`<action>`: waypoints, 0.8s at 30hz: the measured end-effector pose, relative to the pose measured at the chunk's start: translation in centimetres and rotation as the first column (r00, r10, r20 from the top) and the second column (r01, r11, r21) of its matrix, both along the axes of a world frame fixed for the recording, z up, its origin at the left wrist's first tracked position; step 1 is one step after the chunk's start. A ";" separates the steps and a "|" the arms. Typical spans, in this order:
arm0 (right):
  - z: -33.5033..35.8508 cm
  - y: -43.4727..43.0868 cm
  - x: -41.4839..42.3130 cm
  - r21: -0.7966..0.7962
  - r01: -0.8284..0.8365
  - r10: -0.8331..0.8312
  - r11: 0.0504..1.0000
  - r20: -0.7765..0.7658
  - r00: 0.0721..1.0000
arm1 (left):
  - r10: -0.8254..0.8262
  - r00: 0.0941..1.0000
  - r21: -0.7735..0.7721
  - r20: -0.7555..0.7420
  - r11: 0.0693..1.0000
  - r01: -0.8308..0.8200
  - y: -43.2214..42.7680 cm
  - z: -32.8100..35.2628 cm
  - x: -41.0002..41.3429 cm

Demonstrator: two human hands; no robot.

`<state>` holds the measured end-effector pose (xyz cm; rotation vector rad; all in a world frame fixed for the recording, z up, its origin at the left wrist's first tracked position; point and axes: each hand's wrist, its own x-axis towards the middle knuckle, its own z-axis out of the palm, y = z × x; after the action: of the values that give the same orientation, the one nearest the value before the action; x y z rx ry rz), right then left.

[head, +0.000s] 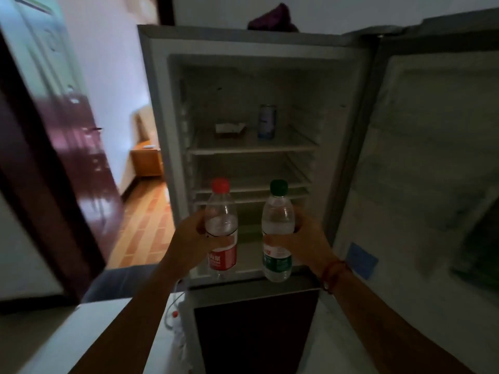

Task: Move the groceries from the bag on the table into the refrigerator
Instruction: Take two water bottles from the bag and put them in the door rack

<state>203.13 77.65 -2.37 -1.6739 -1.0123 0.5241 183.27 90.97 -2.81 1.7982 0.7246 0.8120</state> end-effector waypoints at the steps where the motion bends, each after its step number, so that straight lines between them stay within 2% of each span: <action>1: -0.2 0.1 0.4 0.001 0.047 -0.047 0.999 0.009 0.999 | -0.054 0.999 -0.016 0.004 0.998 0.054 1.0 -0.2 1.2; 6: -1.3 -0.6 2.2 -0.005 0.323 -0.323 0.946 0.008 0.946 | -0.321 0.947 -0.077 0.022 0.944 0.322 4.2 -0.9 7.4; 13: -2.6 -5.7 2.7 -0.050 0.609 -0.609 0.792 0.009 0.793 | -0.566 0.821 -0.223 0.076 0.793 0.567 2.3 -3.4 14.4; 18: -3.5 -11.2 2.3 -0.076 0.731 -0.733 0.678 0.008 0.680 | -0.685 0.727 -0.207 0.046 0.705 0.678 -1.5 -4.6 18.4; 24: -4.5 -15.3 2.2 -0.072 0.802 -0.805 0.594 -0.037 0.592 | -0.742 0.669 -0.166 0.047 0.655 0.738 -5.5 -5.4 20.7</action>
<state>205.37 62.31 -6.88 -1.9296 -0.0936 -0.0220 203.93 85.44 -8.18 1.7244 0.0117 0.1545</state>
